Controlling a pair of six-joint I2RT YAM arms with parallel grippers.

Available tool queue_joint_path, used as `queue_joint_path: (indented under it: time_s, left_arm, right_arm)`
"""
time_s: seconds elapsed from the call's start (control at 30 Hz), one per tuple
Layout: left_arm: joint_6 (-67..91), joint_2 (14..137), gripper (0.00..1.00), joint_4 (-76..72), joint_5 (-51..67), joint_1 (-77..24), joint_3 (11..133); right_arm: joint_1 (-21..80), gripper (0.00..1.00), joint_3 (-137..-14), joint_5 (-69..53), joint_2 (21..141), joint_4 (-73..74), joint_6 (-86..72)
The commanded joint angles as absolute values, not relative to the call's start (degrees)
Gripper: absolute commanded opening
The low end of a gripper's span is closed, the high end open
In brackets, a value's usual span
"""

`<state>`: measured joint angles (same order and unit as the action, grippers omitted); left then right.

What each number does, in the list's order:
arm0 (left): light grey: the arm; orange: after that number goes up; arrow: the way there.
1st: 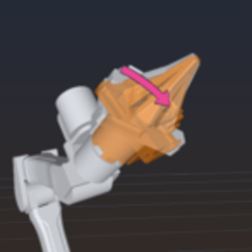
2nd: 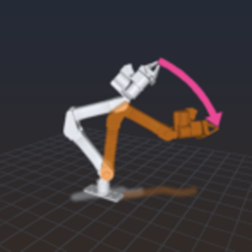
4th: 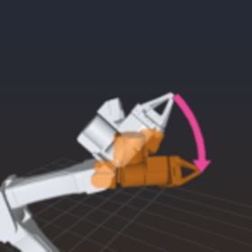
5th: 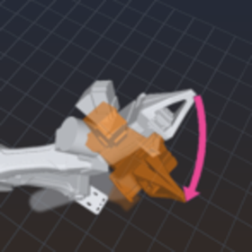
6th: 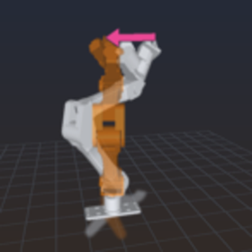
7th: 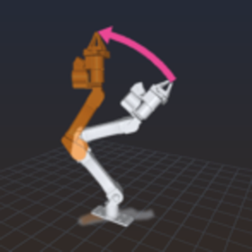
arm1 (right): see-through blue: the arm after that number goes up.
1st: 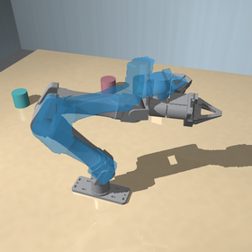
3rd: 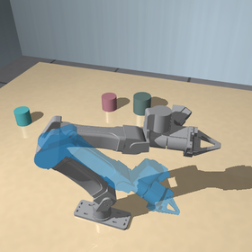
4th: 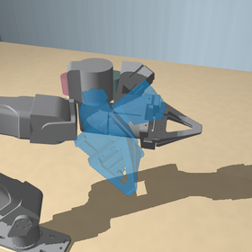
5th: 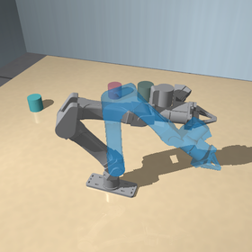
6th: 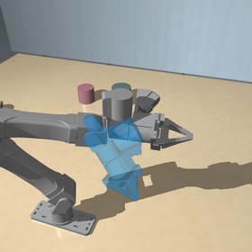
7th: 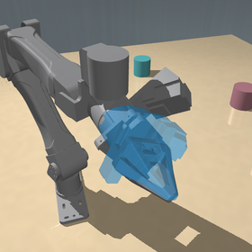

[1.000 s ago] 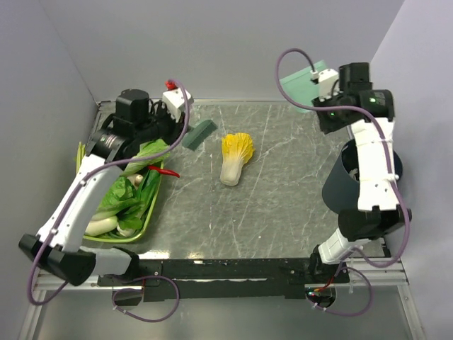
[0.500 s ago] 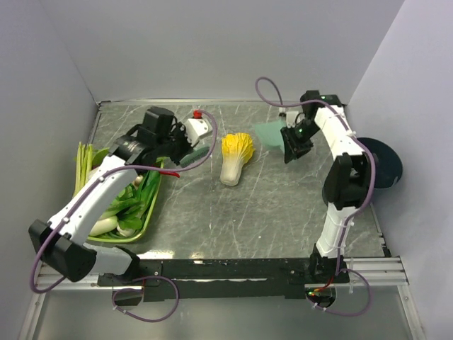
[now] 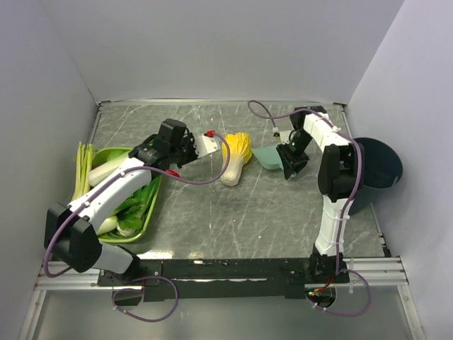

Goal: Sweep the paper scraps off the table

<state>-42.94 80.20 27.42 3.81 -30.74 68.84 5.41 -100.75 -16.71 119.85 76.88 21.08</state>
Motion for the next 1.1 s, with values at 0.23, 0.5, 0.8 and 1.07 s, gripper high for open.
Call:
queue_joint_path:
  time_s: [0.23, 0.5, 0.8, 1.07]
  left_arm:
    - [-48.9, 83.6, 0.01, 21.3, 6.2, -33.3, 65.8]
    - [-47.4, 82.7, 0.01, 23.2, 7.7, -34.3, 64.1]
    - [-46.9, 80.6, 0.01, 24.5, 8.2, -34.7, 61.4]
    - [-45.9, 83.0, 0.01, 32.5, 12.9, -34.8, 62.9]
  right_arm:
    - [6.4, 0.02, -98.1, -8.8, 121.3, 82.2, 19.8]
    - [6.1, 0.00, -98.5, -6.4, 113.7, 81.7, 18.7]
    - [4.8, 0.00, -96.4, -4.0, 108.7, 80.9, 17.1]
    - [3.9, 0.00, -96.7, -2.7, 118.3, 80.9, 20.1]
